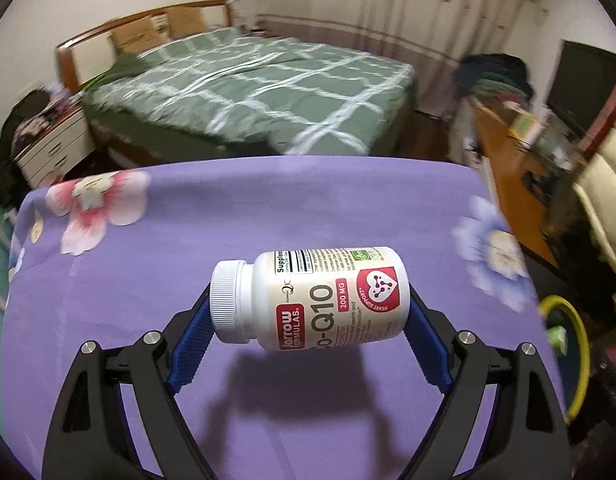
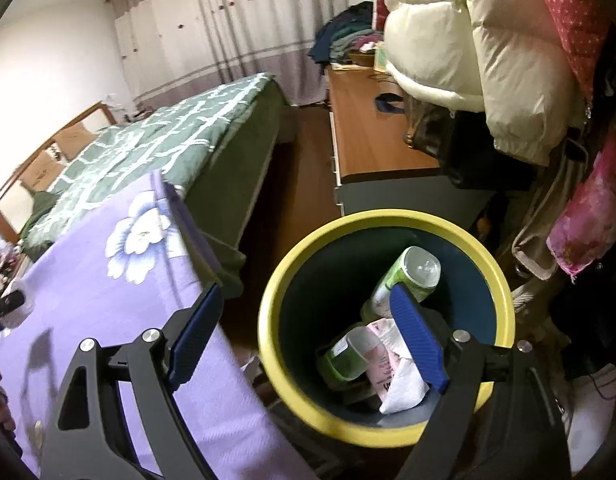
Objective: Collect trash
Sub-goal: 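Carry the white supplement bottle over the yellow bin and open the left tool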
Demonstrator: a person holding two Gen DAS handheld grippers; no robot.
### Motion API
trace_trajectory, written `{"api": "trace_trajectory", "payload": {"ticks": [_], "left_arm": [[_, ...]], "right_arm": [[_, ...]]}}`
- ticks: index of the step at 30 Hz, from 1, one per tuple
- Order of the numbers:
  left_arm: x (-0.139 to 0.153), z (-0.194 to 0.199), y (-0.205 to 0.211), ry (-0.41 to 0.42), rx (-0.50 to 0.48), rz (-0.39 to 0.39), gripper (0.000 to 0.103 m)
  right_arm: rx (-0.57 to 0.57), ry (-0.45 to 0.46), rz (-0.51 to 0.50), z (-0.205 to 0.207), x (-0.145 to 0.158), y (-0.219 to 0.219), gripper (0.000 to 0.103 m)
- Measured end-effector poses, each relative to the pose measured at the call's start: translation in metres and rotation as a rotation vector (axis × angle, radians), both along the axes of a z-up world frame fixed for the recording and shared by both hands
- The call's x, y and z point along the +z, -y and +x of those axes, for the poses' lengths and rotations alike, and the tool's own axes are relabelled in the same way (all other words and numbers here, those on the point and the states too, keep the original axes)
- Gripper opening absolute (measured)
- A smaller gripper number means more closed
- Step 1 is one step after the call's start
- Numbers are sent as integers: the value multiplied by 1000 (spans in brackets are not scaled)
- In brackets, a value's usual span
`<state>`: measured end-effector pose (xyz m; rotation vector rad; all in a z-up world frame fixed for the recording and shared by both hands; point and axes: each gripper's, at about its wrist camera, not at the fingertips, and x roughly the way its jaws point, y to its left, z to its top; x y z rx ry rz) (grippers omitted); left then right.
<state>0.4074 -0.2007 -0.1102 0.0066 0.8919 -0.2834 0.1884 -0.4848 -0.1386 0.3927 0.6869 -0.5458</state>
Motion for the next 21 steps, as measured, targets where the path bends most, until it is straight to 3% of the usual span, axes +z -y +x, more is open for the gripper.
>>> {"api": "trace_trajectory", "payload": {"ticks": [9,14,21], "left_arm": [[19,-74,125,-4,-287,-44,86],[9,-108,206,-39,-425,-33,86],[-17,-137,289,-112,-552,1,86]], "right_arm": [[9,-5,-49,-75,13,18,81],[-26,3,-61,-114,19,38,81],[-73,8,-51,-148,22,64,81]]}}
